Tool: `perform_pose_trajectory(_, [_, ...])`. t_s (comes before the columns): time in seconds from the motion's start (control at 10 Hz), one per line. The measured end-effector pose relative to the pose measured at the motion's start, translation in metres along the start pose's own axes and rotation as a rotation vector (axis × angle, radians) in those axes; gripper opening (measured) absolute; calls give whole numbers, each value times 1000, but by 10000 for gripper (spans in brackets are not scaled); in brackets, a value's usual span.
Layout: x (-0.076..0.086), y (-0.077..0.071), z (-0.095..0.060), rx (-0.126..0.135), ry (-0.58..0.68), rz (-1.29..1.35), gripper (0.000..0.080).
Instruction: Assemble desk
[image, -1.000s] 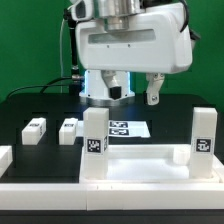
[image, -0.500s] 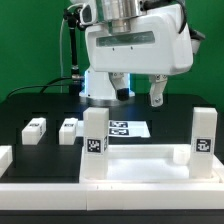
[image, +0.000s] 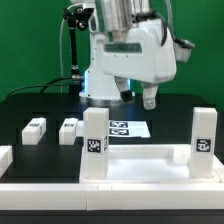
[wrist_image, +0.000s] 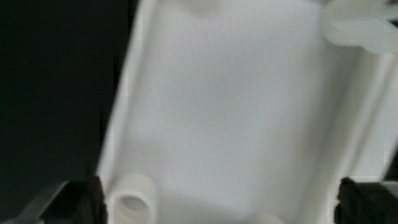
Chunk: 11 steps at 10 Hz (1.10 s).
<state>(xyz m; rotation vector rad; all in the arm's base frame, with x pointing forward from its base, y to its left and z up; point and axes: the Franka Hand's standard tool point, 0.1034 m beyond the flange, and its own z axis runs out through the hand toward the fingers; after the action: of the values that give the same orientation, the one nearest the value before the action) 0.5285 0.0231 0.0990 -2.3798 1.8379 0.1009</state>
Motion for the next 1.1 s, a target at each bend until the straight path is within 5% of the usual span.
perform_pose_trajectory(0.2, [6,12,22,11,14,66,649])
perform_pose_trajectory(0.8, [5,10,21,8,8,63,649])
perform_pose_trajectory(1.1, [13,21,49,-42,19,220,649])
